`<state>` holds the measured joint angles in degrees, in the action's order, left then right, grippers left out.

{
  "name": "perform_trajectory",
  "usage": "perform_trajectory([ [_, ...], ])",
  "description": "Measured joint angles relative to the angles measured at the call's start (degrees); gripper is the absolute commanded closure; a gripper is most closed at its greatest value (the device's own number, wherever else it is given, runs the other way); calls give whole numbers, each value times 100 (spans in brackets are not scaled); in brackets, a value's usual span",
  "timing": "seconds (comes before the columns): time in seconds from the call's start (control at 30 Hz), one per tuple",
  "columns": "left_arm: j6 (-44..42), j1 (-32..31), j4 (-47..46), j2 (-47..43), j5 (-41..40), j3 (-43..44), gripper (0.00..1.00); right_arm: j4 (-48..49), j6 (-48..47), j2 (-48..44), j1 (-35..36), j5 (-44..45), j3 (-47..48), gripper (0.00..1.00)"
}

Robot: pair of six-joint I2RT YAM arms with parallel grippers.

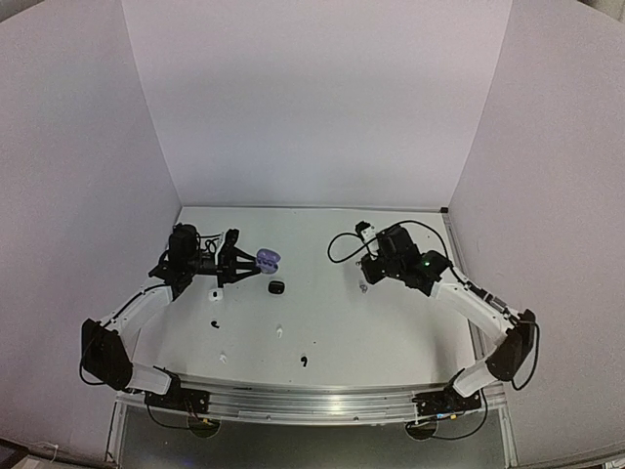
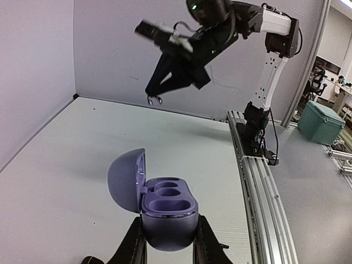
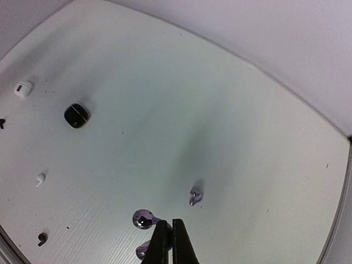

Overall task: Insert the wireless bluetooth earbuds into the charging case
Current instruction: Insert the right earbud into the right side groove of the charging case.

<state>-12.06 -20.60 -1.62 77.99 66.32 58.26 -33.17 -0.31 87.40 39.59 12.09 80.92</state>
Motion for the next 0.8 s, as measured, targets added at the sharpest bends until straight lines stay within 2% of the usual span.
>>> perform_trajectory([
  [0.13, 280, 0, -217, 11, 84, -1, 100, 640, -985, -329, 370, -55, 482, 100],
  [0.4, 1374, -2, -1609, 11, 124, -247, 100, 2060, -2558, -138, 1504, -173, 1065, 100],
  [0.8, 1571, -2, -2419, 38, 479, -291, 100, 2737, -3474, 741, 1836, -919, 1314, 100],
])
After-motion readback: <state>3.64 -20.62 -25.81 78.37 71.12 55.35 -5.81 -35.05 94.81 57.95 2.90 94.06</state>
